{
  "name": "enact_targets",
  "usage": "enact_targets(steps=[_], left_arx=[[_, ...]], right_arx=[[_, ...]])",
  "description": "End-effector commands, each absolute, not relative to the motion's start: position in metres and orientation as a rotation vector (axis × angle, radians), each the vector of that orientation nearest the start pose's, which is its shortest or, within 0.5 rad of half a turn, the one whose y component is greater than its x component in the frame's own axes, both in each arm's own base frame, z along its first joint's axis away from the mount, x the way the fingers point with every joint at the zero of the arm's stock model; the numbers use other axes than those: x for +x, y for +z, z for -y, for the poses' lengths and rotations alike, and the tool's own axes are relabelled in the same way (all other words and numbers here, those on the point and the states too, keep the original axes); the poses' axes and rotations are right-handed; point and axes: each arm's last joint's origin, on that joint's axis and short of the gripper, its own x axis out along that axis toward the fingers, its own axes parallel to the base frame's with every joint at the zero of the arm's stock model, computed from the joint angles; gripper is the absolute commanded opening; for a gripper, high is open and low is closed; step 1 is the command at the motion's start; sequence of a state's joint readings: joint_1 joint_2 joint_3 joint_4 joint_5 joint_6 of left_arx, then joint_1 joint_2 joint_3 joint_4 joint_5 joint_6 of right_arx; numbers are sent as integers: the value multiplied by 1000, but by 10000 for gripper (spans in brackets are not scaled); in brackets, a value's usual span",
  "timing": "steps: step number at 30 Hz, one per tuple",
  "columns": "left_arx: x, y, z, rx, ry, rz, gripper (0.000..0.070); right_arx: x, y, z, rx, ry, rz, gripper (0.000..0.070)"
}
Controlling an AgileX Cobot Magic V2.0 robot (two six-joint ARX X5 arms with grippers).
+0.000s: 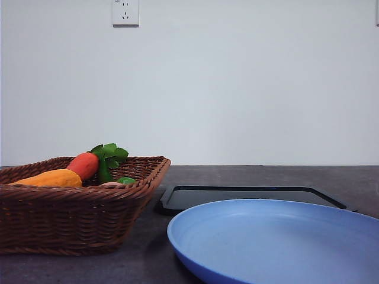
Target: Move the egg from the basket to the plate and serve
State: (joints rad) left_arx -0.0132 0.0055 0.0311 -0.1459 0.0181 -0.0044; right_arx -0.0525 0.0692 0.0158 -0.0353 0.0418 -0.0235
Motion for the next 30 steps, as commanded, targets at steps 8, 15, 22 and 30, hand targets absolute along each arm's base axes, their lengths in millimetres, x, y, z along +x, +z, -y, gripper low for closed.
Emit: enact_targets(steps=[8, 15, 22, 30], left_arx=[[97, 152, 2, -504, -3, -139, 0], [97, 152, 4, -582, -58, -157, 0], [94, 169, 5, -593, -103, -132, 0], [100, 202, 7, -585, -153, -222, 0]], right_arx=[[101, 178, 5, 249, -41, 116, 0], [99, 188, 4, 419, 22, 207, 0], [94, 212, 1, 493, 134, 253, 0], [88, 249, 2, 463, 27, -15, 0]])
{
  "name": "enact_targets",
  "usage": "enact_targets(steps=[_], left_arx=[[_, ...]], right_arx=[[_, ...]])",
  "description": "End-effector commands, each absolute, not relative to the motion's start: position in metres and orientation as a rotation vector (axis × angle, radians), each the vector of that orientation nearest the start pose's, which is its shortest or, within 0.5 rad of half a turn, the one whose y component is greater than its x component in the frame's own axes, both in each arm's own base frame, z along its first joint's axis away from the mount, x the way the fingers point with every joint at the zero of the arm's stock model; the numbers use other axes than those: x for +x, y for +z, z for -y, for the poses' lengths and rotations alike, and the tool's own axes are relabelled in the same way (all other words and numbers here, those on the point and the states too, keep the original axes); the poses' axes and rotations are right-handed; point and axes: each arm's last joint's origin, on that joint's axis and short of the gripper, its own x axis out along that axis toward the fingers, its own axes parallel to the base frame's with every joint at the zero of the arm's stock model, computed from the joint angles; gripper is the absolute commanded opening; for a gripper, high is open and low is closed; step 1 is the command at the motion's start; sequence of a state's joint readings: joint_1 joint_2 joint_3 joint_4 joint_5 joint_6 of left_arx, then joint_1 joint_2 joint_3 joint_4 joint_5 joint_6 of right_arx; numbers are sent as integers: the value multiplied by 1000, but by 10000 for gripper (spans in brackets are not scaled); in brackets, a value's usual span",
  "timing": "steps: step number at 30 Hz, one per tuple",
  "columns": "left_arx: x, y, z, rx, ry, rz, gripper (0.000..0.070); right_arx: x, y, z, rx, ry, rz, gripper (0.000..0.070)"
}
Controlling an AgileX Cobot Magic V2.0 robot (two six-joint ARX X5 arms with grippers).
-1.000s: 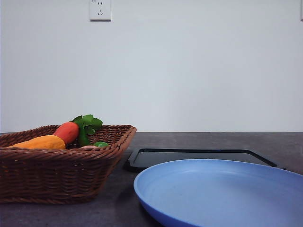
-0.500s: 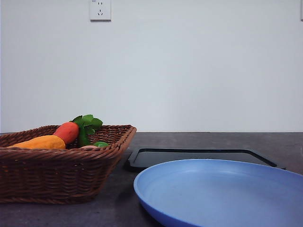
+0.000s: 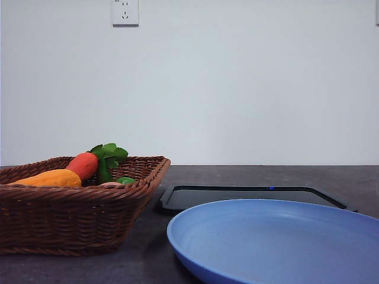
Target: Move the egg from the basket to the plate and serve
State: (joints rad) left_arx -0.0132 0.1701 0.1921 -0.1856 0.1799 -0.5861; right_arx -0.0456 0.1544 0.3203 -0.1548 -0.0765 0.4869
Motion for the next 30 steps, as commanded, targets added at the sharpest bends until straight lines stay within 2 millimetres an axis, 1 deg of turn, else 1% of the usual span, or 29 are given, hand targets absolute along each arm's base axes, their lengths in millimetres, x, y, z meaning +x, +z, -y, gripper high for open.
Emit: enact_targets(steps=[1, 5, 9, 12, 15, 18, 20, 22, 24, 25, 26, 27, 28, 30], left_arx=[[102, 206, 7, -572, -169, -245, 0], [117, 225, 10, -516, -261, -332, 0], [134, 243, 15, -482, -367, -423, 0], [149, 256, 20, -447, -453, -512, 0], [161, 265, 27, -403, -512, -606, 0], [170, 270, 36, -374, -570, -687, 0], [176, 272, 43, -366, -625, -712, 0], [180, 271, 49, -361, -663, -725, 2], [182, 269, 55, -354, -688, -734, 40], [183, 268, 57, -351, -698, -740, 73], [183, 267, 59, -351, -706, -750, 124], [184, 266, 61, -354, -711, -758, 171], [184, 266, 62, -358, -714, -766, 217], [184, 265, 64, -368, -715, -778, 270]], right_arx=[[89, 253, 2, 455, 22, -39, 0], [97, 267, 1, 436, 35, -156, 0], [111, 268, -1, 457, 87, -336, 0], [122, 261, -3, 475, 143, -475, 0], [130, 249, -5, 512, 203, -615, 0], [137, 235, -7, 552, 262, -776, 0], [141, 227, -9, 572, 291, -869, 0], [145, 220, -11, 575, 313, -930, 39], [148, 215, -14, 576, 322, -983, 140], [150, 212, -16, 575, 326, -1007, 192], [151, 210, -18, 571, 329, -1030, 232], [153, 207, -20, 567, 332, -1052, 255], [154, 205, -22, 563, 334, -1073, 262], [157, 199, -26, 550, 334, -1117, 262]])
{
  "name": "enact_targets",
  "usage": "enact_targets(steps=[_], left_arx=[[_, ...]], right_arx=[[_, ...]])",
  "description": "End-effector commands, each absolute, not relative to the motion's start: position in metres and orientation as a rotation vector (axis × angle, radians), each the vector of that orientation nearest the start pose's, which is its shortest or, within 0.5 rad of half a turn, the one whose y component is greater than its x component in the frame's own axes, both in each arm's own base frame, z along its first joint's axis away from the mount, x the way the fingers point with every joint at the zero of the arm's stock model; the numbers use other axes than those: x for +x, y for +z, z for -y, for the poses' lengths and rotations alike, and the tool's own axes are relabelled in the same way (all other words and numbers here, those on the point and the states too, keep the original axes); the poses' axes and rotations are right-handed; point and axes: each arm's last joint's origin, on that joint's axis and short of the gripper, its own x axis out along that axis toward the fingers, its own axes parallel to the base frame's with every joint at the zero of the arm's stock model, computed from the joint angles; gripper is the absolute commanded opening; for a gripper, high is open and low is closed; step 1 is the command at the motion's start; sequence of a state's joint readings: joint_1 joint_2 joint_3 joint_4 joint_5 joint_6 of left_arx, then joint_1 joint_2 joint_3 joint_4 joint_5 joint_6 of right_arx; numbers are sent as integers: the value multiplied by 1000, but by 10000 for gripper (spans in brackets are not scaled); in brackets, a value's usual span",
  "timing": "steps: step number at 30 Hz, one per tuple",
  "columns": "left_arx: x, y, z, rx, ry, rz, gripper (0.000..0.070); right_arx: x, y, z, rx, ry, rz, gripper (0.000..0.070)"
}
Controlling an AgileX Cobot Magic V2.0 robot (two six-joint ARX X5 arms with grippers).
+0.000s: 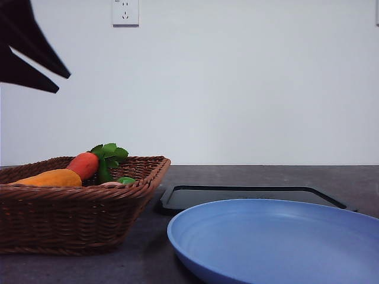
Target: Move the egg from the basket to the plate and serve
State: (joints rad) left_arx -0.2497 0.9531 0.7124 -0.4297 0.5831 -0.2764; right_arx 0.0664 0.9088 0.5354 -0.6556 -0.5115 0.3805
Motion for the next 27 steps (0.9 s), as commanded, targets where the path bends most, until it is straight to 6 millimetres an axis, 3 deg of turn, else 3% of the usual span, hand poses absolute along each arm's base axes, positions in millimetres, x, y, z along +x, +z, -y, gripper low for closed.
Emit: enact_targets(steps=[1, 13, 19, 27], left_arx=[[184, 265, 65, -368, -718, -780, 283], [184, 265, 65, -389, -712, -791, 291], [184, 265, 65, -389, -712, -791, 291], [184, 265, 65, -389, -712, -791, 291]], right_arx=[[158, 196, -28, 543, 328, -1137, 262], [179, 160, -54, 444, 327, -1314, 259], [186, 144, -65, 431, 369, -1375, 207], [186, 143, -72, 431, 382, -1379, 80]])
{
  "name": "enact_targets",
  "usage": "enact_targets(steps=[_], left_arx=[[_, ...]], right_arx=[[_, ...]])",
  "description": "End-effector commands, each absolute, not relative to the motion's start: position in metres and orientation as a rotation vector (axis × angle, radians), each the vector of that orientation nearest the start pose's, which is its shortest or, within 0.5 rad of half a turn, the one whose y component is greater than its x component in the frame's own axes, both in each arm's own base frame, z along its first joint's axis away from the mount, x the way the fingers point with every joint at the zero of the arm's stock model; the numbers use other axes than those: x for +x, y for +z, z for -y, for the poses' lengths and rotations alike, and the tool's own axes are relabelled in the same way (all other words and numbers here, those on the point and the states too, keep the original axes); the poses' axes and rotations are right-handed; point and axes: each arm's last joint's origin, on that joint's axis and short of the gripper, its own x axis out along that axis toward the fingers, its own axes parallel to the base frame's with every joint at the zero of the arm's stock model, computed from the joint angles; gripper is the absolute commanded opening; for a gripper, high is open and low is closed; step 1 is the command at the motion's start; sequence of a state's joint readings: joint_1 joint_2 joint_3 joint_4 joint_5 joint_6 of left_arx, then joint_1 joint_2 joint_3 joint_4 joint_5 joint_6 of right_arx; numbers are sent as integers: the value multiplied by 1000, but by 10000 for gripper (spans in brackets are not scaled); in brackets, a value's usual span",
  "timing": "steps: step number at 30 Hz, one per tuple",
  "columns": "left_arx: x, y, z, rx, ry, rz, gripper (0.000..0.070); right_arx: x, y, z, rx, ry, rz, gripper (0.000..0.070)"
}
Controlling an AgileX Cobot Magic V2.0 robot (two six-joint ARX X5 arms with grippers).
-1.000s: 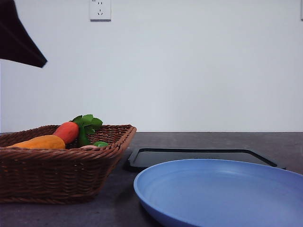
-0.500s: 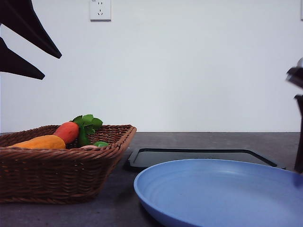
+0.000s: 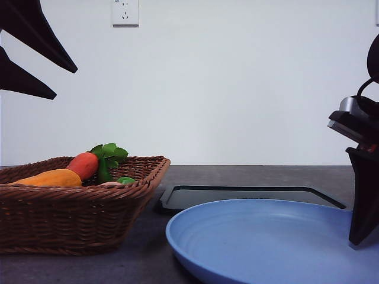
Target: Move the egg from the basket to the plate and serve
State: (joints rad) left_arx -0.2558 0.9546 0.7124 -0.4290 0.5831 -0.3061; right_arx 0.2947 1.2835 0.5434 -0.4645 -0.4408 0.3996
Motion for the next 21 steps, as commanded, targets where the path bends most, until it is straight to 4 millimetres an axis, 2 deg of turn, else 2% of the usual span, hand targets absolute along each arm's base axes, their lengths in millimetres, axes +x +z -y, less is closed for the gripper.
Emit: enact_targets(steps=[1, 6, 13, 18, 21], left_arx=[[184, 265, 65, -389, -712, -791, 291], [184, 265, 65, -389, -712, -790, 291], [183, 264, 65, -390, -711, -793, 293], [181, 263, 68, -388, -722, -813, 390], [179, 261, 72, -392, -731, -848, 395]], right_arx=[[186, 143, -72, 434, 378, -1382, 68], [185, 147, -71, 435, 382, -1365, 0], [182, 159, -70, 451, 393, -1299, 0], [177, 175, -67, 454, 383, -1206, 0], [173, 184, -64, 459, 367, -1144, 0]])
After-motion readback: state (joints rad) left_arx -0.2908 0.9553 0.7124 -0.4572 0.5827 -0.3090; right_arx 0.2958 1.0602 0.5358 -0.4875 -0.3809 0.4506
